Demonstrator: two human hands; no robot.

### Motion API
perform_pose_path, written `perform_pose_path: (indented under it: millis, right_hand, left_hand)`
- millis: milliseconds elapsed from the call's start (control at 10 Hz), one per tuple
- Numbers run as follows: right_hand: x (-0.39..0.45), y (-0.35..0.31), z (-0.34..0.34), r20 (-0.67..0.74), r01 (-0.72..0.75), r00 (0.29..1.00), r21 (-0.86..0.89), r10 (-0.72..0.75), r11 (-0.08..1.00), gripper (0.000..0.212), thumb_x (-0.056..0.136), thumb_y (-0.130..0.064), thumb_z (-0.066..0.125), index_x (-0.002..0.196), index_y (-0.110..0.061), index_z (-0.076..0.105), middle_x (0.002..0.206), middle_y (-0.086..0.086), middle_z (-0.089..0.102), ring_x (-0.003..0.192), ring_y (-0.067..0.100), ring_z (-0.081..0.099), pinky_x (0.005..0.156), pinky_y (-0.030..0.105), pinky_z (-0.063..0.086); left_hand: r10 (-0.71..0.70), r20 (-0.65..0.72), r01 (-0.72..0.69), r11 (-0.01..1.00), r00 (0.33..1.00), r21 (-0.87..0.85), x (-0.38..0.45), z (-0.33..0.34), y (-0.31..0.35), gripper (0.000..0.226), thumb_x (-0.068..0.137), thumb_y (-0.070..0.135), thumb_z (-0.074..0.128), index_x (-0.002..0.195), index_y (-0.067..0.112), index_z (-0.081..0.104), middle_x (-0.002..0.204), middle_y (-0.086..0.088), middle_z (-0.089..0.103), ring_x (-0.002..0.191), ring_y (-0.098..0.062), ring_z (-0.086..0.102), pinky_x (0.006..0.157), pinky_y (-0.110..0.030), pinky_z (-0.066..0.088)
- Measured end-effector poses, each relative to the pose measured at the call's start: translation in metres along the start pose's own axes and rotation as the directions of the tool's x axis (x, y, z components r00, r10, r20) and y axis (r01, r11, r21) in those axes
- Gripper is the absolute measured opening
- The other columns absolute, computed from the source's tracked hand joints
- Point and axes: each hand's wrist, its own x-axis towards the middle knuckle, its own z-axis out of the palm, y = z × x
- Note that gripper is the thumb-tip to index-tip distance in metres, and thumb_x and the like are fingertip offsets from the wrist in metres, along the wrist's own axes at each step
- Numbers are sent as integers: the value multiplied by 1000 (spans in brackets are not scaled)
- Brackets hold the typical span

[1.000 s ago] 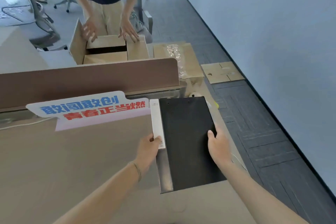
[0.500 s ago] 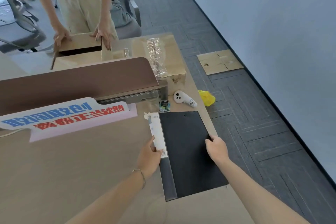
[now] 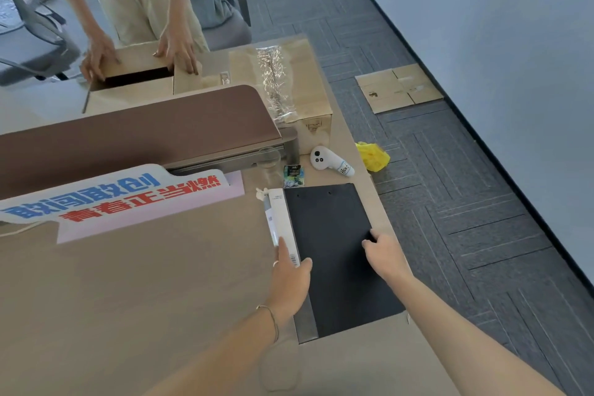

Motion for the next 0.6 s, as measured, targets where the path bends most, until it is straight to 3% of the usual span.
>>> perform_pose_path:
  millis: [100, 200, 400, 500, 600]
  right_hand:
    - [-8, -5, -1, -17, 23, 1000, -36, -24, 999, 49, 98, -24, 52, 146, -14, 51, 145, 2, 57, 132, 27, 53, 111, 38, 42]
    - [-9, -6, -1, -10, 32, 999, -64, -33, 997, 52, 100, -22, 51, 151, -14, 43, 149, 2, 52, 136, 27, 49, 109, 35, 38]
    - [-12, -4, -2, -49, 80, 995, -104, -85, 991, 54, 99, -24, 52, 151, -19, 41, 154, 0, 46, 138, 26, 46, 111, 41, 38]
    - [-17, 1, -2, -73, 114, 990, -121, -123, 986, 53, 98, -24, 52, 150, -19, 40, 154, -1, 43, 137, 24, 46, 109, 42, 40]
    - [-22, -1, -1, -129, 176, 973, -121, -191, 977, 53, 100, -23, 53, 150, -19, 40, 155, 0, 41, 140, 24, 43, 111, 42, 39]
  left_hand:
    - [14, 3, -13, 1000, 1000, -24, 2, 1, -3, 75, 105, 32, 45, 163, 32, -3, 172, 9, 0, 158, -23, 7, 125, -42, 12]
    - [16, -2, -16, 999, 1000, -29, 2, -2, -2, 74, 104, 28, 46, 162, 33, 1, 172, 6, 6, 157, -24, 12, 124, -41, 15]
    - [46, -57, -46, 999, 997, 2, -2, -15, 1, 69, 107, 24, 39, 163, 31, -1, 169, 1, 21, 153, -27, 23, 122, -41, 20]
    - [100, -109, -100, 995, 989, 8, -8, -27, 5, 68, 106, 23, 40, 163, 32, 3, 169, 1, 21, 154, -28, 24, 124, -45, 21]
    - [149, -122, -154, 987, 981, -37, -21, -43, 15, 64, 108, 20, 40, 162, 27, 6, 170, 4, 16, 156, -25, 17, 124, -41, 16]
